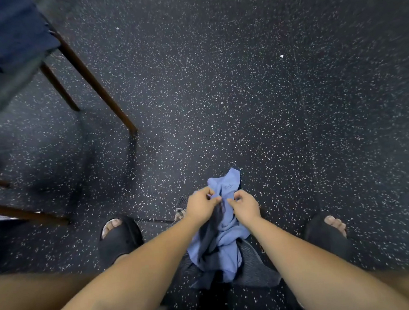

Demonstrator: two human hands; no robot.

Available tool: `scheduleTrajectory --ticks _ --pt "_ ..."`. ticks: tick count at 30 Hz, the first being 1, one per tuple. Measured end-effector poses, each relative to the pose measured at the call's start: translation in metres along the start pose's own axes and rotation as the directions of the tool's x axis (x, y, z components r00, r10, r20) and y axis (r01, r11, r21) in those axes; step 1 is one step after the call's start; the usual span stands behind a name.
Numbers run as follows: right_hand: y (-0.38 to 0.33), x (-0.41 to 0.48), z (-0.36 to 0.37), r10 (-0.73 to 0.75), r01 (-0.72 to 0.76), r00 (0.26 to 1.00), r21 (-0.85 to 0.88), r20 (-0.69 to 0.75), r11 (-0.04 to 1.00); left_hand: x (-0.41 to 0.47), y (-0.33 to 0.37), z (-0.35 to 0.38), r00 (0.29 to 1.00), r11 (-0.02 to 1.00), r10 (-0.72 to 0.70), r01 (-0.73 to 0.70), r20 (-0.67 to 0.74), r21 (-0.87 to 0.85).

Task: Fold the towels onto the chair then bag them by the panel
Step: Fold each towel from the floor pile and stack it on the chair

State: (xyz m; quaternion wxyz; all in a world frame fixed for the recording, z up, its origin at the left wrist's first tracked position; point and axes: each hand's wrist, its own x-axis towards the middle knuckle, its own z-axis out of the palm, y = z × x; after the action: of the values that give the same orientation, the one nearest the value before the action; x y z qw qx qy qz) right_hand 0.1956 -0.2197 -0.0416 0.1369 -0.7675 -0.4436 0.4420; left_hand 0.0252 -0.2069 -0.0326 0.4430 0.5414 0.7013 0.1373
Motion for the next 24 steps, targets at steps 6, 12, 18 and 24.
scheduleTrajectory --ticks 6,12,18,24 --pt "-0.055 0.004 -0.038 -0.131 0.127 0.991 0.142 0.019 0.982 0.015 0.075 -0.074 0.972 0.974 0.224 -0.224 0.073 -0.011" --pt "-0.138 0.005 -0.113 -0.366 0.366 0.930 0.162 -0.027 0.916 -0.001 0.165 -0.162 0.902 0.896 0.404 -0.424 0.152 0.135" --pt "-0.229 -0.032 -0.193 -0.676 0.692 0.721 -0.111 0.150 0.713 -0.040 0.238 -0.237 0.814 0.727 0.543 -0.579 0.208 0.368" --pt "-0.291 -0.092 -0.256 -0.758 0.810 0.585 -0.246 0.288 0.532 -0.083 0.298 -0.295 0.717 0.593 0.670 -0.673 0.193 0.442"
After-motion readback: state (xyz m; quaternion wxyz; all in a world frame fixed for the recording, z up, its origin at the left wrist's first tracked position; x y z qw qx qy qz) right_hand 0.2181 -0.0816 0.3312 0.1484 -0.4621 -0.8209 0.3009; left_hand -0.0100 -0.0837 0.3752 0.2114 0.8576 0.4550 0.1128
